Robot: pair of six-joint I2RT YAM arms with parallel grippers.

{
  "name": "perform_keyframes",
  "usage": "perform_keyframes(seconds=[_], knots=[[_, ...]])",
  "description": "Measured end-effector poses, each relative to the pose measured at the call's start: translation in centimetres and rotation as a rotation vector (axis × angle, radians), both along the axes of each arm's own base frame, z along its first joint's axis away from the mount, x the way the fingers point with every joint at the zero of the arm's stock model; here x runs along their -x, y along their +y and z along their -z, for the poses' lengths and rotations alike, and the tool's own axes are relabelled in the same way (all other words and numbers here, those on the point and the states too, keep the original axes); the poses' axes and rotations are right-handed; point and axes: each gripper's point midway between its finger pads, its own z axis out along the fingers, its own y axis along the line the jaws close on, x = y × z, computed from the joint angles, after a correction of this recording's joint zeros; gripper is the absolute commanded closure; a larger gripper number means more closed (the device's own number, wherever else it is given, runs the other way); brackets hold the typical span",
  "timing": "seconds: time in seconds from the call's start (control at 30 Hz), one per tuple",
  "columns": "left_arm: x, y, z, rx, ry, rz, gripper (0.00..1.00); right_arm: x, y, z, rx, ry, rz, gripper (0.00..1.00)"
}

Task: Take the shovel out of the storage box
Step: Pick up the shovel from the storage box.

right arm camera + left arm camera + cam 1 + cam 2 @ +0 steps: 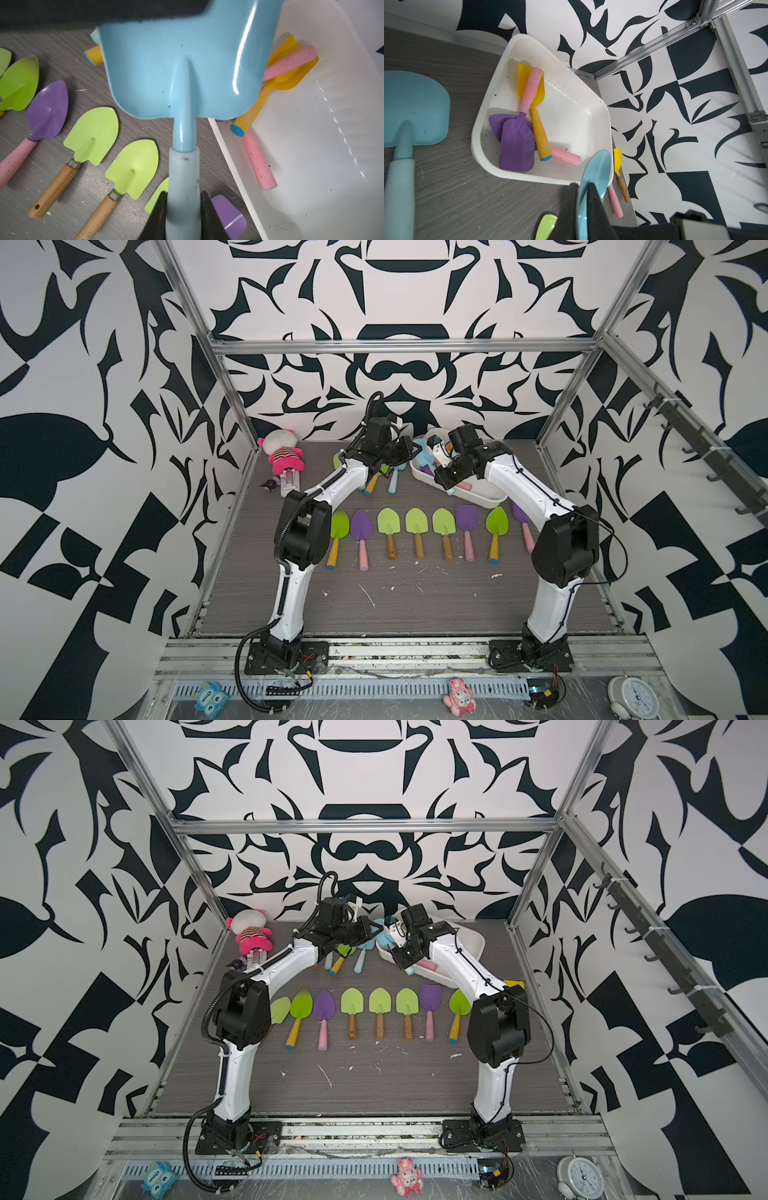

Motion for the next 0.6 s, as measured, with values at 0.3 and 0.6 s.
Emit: perform_keyframes(seconds=[0.3,0.6], knots=[[0.1,0.5,-0.4,-0.003,-0.029,0.030,1.00,-0.1,0.4,-0.4,-0.017,-0.012,-0.009,0.58],[0.5,3.8,0.5,-0.047,-0.036,0.082,1.00,-0.9,-0.6,-4.9,-0.065,-0.154,0.012,0.30]])
